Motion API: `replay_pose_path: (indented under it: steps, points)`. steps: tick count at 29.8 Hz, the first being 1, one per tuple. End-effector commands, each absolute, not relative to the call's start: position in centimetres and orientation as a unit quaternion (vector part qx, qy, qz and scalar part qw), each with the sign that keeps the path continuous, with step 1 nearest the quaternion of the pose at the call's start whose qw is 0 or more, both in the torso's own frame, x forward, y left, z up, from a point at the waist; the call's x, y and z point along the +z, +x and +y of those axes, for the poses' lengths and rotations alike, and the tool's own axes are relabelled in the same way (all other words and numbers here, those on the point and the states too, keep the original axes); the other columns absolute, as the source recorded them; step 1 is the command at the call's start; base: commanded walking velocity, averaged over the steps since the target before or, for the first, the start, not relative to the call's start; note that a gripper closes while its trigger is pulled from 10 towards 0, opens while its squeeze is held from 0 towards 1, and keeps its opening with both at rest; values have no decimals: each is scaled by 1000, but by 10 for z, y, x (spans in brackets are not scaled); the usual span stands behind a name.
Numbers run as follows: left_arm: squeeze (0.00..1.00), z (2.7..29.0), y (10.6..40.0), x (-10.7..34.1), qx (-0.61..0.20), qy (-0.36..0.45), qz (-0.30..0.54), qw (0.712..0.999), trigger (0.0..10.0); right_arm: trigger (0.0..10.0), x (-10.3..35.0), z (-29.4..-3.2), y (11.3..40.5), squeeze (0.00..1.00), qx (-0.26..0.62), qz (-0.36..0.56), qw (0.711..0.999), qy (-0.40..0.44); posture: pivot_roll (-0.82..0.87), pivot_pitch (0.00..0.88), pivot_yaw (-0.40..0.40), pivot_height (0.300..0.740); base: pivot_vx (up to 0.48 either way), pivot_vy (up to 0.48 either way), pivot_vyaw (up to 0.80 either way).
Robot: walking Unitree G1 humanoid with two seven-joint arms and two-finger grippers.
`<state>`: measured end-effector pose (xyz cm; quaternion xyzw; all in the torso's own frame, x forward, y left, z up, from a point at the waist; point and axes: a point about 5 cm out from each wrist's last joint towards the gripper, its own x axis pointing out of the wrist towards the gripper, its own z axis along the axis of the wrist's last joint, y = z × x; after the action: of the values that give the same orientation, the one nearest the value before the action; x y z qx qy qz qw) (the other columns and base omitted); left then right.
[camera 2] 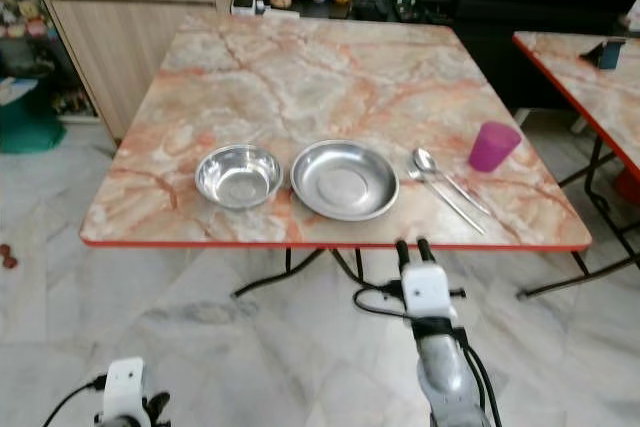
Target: Setting the table
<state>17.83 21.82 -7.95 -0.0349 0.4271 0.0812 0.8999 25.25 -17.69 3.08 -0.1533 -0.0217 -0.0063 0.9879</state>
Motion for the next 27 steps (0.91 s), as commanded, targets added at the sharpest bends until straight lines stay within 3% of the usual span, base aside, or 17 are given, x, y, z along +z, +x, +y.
replay_pose_path:
  steps: [1,2,3,7,9,15,27]
  points:
    - [0,217,174,-82,80,-34,433,897,10000,10000,33,-185,251,0,-29,-16,996,-80,41,0,-105,740,0,0,0]
    - [0,218,174,-82,80,-34,432,897,10000,10000,34,-186,250,0,-33,-19,998,-54,41,0,-105,740,0,0,0]
    - [0,218,174,-82,80,-34,432,898,10000,10000,40,-189,250,0,-32,-20,990,-138,40,0,-104,740,0,0,0]
    - [0,219,174,-81,81,-34,432,898,10000,10000,70,-181,257,0,-57,-71,996,-13,27,0,-94,740,0,0,0]
    - [0,219,175,-81,80,-33,431,898,10000,10000,70,-185,267,0,-68,-62,996,7,13,0,-87,740,0,0,0]
    - [0,220,179,-79,90,-45,417,903,10000,10000,91,-177,303,0,-52,-64,996,42,37,0,-92,740,0,0,0]
    - [0,230,176,-78,110,-43,415,902,10000,10000,99,-186,313,0,-58,-59,996,39,30,0,-87,740,0,0,0]
